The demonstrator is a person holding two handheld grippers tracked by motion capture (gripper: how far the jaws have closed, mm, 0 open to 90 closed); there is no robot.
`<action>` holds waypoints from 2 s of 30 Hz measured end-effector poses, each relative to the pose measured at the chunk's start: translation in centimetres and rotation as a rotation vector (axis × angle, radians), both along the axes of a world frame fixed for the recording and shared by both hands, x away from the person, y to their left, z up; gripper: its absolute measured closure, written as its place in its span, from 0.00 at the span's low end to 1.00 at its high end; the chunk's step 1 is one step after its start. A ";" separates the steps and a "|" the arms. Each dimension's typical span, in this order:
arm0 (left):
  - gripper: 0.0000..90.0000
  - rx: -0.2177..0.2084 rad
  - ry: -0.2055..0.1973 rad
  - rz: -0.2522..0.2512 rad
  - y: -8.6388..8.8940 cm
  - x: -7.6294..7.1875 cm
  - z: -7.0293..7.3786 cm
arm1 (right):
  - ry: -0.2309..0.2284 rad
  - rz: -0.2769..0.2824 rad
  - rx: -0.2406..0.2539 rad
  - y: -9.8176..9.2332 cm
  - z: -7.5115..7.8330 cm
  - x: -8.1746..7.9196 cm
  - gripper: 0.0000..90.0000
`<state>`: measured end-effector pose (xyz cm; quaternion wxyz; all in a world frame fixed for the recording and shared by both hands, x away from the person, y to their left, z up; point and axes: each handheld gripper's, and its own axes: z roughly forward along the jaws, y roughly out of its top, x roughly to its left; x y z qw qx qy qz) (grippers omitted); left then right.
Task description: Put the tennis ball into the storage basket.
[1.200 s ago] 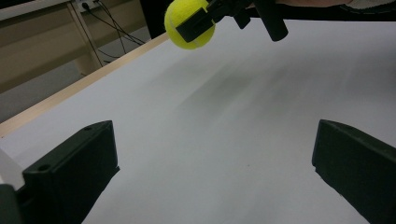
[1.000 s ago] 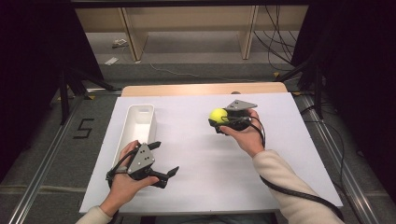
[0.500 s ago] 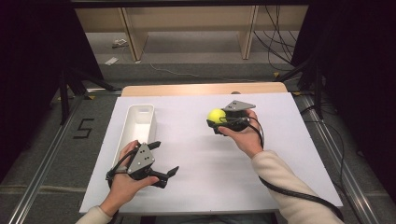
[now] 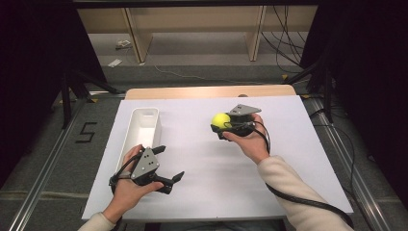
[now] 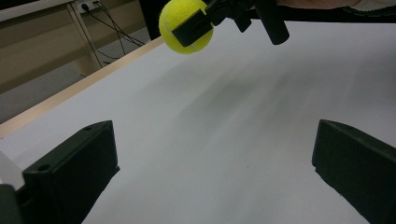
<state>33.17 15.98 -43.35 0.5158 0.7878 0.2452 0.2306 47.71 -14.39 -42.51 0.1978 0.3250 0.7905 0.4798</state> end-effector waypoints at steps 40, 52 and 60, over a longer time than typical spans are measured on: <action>0.00 -0.005 -0.004 0.000 0.0 0.0 0.1 | 0.003 0.040 0.005 1.5 0.0 -0.9 0.30; 0.00 -0.005 -0.005 0.000 0.0 -0.1 0.1 | 0.003 0.052 0.004 1.8 0.0 -1.1 0.30; 0.00 -0.003 -0.006 0.000 0.0 -0.1 0.1 | 0.002 0.058 0.008 2.0 0.1 -1.2 0.30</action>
